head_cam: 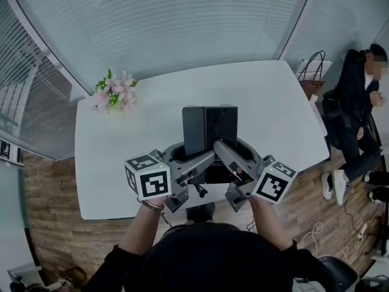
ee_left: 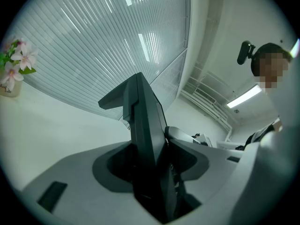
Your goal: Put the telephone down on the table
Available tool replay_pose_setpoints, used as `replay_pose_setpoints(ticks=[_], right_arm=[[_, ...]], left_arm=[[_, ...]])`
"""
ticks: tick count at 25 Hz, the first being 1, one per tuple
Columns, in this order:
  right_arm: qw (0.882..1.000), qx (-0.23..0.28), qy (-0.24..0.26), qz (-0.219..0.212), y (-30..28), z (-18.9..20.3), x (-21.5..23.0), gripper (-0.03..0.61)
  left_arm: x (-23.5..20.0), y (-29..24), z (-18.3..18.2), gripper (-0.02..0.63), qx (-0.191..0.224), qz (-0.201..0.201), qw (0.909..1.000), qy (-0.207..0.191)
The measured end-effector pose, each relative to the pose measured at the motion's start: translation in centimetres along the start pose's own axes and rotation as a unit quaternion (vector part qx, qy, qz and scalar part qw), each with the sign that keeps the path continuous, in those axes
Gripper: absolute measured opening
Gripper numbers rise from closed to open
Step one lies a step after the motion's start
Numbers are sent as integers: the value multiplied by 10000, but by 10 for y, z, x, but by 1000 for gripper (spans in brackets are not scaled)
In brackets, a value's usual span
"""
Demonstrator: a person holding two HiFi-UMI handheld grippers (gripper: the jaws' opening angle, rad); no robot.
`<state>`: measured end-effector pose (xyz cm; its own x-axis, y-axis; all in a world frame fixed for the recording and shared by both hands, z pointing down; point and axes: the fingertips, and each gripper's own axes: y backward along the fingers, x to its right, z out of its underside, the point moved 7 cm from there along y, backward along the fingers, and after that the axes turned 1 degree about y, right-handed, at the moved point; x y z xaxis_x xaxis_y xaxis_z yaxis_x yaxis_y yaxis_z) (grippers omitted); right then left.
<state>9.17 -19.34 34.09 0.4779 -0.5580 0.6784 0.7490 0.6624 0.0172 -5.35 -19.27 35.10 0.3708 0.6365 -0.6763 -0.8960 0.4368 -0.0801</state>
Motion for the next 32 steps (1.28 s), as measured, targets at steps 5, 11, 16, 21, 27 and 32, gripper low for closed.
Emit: replay_pose_setpoints(ticks=[5,11,16,21,27,32], right_arm=[[10000,-18,-39,32,-1,6,3,213],[9999,-56,-78,43,0,11,5,213],[9999,-76,-129,65,-1,16,9,213],[9997,-110,-184,88,-3,20,14,212],[9996,-130,-244,101,-6,24,20,212],[9995,-150,-257,118,-6,25,22,213]], left_arm=[[-4,2,5,249,-20,-6,10000,45],[-7,3,10,249,-29,-29,9999,101],[-11,3,13,249,-51,-42,9999,134],[-17,3,16,249,-78,-69,9998,184],[-23,2,19,249,-103,-100,9996,222],[-26,1,20,249,-113,-93,9996,239]])
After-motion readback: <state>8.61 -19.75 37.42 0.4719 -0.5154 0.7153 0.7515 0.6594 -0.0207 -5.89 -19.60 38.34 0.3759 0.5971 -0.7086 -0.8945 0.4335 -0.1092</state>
